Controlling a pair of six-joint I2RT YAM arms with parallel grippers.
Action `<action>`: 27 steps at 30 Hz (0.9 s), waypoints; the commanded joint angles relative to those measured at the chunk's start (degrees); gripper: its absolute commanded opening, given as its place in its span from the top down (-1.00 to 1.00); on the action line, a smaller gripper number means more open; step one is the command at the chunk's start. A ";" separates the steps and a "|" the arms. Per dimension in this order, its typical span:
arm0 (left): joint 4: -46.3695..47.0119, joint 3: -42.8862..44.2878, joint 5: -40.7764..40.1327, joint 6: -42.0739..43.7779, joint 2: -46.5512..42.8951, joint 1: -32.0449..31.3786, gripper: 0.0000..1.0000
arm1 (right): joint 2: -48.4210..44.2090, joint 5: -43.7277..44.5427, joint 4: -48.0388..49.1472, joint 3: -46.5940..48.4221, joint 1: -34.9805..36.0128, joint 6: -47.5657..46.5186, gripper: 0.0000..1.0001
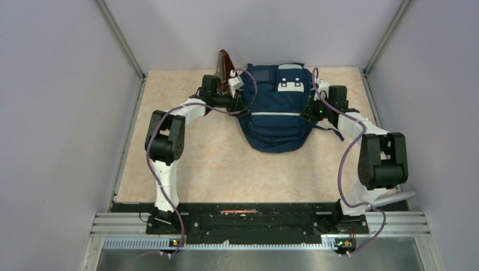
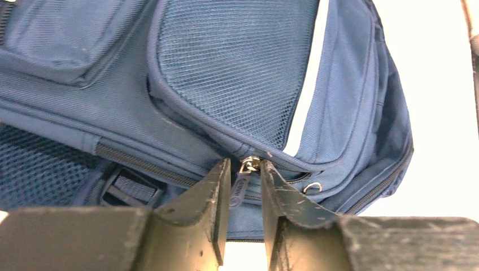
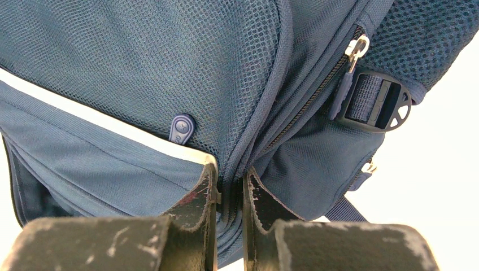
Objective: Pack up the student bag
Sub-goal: Zip the student bag at the center of the board.
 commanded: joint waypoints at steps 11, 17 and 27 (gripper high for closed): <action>-1.52 -4.54 1.31 -0.42 -4.14 -1.44 1.00 | -3.66 0.51 4.74 0.52 -1.03 -0.47 1.00; -1.21 -10.04 -2.52 -0.52 -8.47 -3.53 1.00 | -5.13 1.94 9.05 -2.53 -1.03 3.93 1.00; -3.02 -16.48 -7.64 -2.80 -14.87 -10.36 1.00 | -9.79 8.22 14.26 -7.34 -0.50 8.72 1.00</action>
